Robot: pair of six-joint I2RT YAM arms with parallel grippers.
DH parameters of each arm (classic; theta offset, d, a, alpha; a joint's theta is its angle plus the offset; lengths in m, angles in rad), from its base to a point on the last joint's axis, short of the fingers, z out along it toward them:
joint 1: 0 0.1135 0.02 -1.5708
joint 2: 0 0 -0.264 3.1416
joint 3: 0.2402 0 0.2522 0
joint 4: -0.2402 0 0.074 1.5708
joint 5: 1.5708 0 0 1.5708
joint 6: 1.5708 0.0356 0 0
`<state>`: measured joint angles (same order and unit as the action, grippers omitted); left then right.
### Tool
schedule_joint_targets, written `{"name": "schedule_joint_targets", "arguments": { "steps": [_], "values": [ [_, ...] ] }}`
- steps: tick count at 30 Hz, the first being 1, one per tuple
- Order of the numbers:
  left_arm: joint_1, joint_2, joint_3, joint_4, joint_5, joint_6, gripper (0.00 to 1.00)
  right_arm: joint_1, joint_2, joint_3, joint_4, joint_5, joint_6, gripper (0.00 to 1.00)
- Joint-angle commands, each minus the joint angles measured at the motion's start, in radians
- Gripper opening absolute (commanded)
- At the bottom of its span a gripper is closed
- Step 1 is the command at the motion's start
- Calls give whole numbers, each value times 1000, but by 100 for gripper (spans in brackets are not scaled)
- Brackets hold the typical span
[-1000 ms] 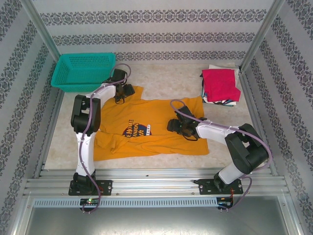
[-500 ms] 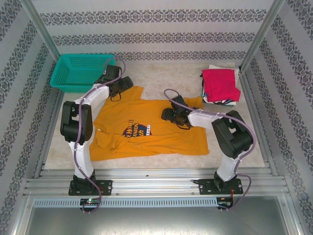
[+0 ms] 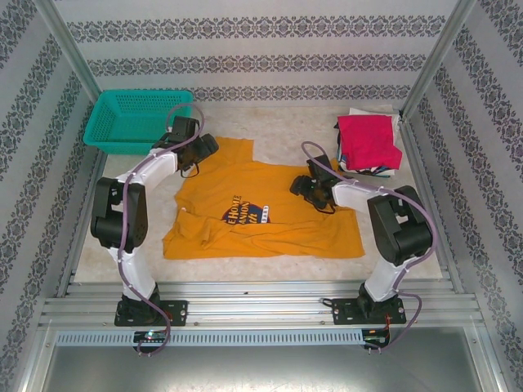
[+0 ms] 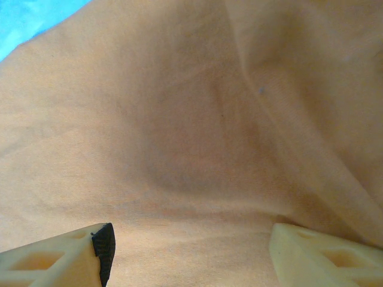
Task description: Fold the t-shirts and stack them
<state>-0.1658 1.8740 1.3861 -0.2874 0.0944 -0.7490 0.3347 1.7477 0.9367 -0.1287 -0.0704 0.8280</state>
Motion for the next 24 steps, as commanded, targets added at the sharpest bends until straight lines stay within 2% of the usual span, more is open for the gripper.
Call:
{"name": "schedule_joint_targets", "arguments": {
  "steps": [1,5,8,10,14,17,24],
  "values": [
    [-36,-55,-23,-56,-59,-85,85,-3,-36,-20,-110,-33,-3,70],
    [-75,-51,-32,-110,-143,-181,79,28,-120,32,-186,-41,-48,70],
    [-106,0,1,-155,-200,-255,68,19,-180,67,-214,-33,-101,70],
    [-124,54,62,-191,-225,-286,66,-1,-189,95,-219,-37,-140,69],
    [-150,174,208,-307,-365,-317,61,-39,-159,137,-196,-102,-181,69],
    [-150,264,312,-378,-419,-334,57,-50,-164,108,-155,-134,-183,69],
    [-146,445,549,-409,-438,-302,53,-61,-163,23,-82,-197,-167,69]
  ]
}}
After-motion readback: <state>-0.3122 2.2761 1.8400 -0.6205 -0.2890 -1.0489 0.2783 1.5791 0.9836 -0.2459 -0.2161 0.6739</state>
